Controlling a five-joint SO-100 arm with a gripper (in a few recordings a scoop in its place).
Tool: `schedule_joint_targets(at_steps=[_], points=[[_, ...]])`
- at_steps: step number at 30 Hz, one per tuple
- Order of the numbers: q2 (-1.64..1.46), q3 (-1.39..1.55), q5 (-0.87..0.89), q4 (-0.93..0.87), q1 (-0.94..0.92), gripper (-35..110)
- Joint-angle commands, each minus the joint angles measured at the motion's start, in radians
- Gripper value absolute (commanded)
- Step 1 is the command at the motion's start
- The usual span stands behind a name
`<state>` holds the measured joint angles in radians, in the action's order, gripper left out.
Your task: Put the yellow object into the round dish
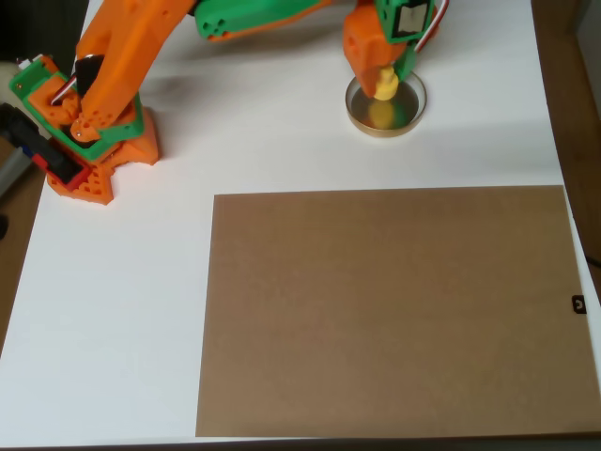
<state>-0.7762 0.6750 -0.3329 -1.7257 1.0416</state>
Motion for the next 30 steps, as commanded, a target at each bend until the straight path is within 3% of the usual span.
schedule_joint_targets(at_steps=[1,16,30], points=[[-0.041,-0.078,-0.009,-0.031,0.014,10],[-0.086,-0.046,-0.035,-0.038,0.002,25],[-0.746,0.543,-0.196,0.012,-0.097,25]])
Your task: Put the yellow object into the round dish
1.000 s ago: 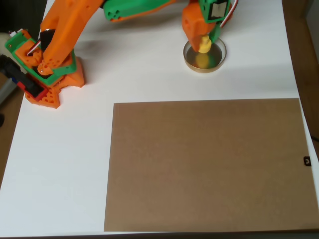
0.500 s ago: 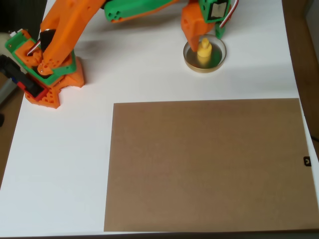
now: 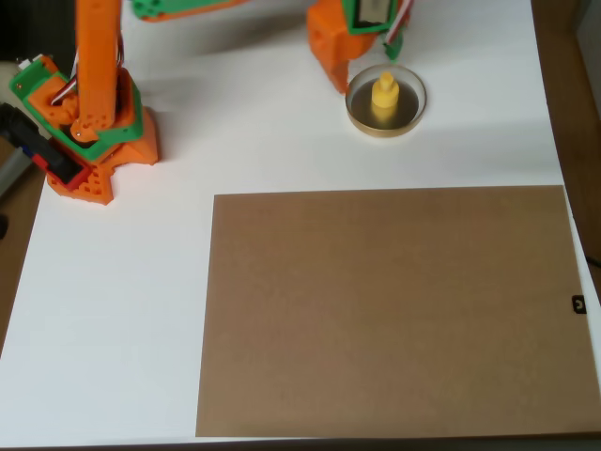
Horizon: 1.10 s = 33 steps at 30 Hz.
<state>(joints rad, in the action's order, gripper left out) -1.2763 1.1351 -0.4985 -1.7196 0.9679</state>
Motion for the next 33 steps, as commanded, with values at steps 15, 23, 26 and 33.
schedule_joint_targets(at_steps=[15,23,26,33], points=[[-0.891,0.566,-0.08,0.067,-0.422,24],[-1.072,0.727,-0.038,0.17,-0.676,22],[-1.131,0.778,-0.009,0.225,-0.775,22],[-1.266,0.925,0.086,0.367,-0.979,18]])
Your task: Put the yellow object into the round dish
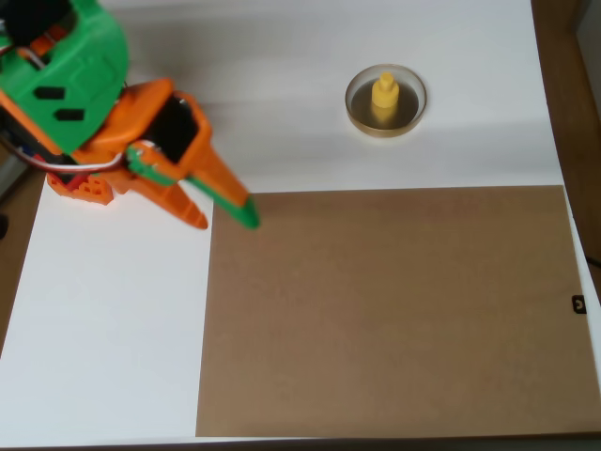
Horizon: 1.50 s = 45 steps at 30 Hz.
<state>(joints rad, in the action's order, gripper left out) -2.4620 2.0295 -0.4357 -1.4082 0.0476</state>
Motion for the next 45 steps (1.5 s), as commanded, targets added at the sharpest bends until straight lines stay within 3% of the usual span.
schedule_joint_targets(at_steps=[1,21,30,45], points=[[-0.1,0.051,0.041,0.078,-0.087,17],[-0.255,0.468,0.267,0.436,-0.334,18],[-0.324,0.557,0.293,0.448,-0.364,17],[-0.716,0.834,0.313,0.431,-0.468,18]])
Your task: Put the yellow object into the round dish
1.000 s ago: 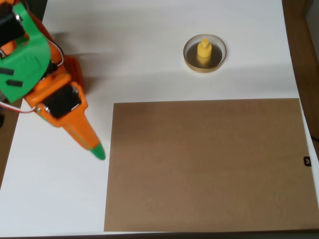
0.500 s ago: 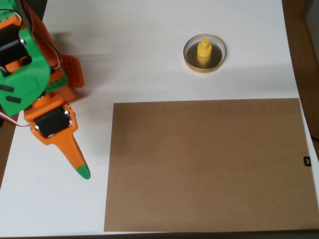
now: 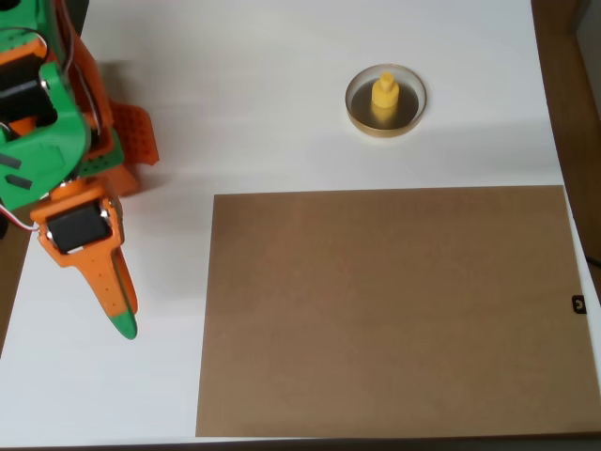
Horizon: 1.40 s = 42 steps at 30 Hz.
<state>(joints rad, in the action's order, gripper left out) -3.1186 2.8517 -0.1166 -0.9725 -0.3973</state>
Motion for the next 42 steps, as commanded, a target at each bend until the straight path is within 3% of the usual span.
schedule_joint_targets(at_steps=[1,23,42], points=[[-0.075,0.023,-0.008,-0.008,-0.025,18],[-0.146,0.109,0.011,-0.032,0.008,22],[-0.146,0.109,0.044,-0.04,-0.032,0]])
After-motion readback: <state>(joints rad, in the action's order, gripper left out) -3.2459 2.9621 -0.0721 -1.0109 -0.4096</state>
